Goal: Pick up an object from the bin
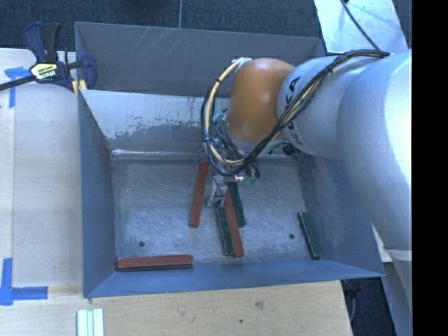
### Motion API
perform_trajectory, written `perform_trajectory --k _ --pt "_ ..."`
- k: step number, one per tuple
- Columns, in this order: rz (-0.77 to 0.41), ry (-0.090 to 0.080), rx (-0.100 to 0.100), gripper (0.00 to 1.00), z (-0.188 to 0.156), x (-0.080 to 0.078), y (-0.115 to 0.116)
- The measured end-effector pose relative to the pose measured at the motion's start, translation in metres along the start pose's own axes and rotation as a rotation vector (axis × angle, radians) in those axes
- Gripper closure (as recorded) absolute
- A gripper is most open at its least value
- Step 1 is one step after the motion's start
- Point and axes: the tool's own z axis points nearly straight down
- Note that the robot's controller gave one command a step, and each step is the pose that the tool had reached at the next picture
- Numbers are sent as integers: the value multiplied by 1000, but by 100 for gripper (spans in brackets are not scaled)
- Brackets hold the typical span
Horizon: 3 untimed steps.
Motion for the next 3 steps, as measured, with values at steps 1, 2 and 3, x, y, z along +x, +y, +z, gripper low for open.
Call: perform_trajectory --k 1,2,3 --pt "-468 6 -2 0 1 19 42" --pt "-466 3 -2 100 0 18 41" --pt "-568 -4 -1 100 -122 50 57"
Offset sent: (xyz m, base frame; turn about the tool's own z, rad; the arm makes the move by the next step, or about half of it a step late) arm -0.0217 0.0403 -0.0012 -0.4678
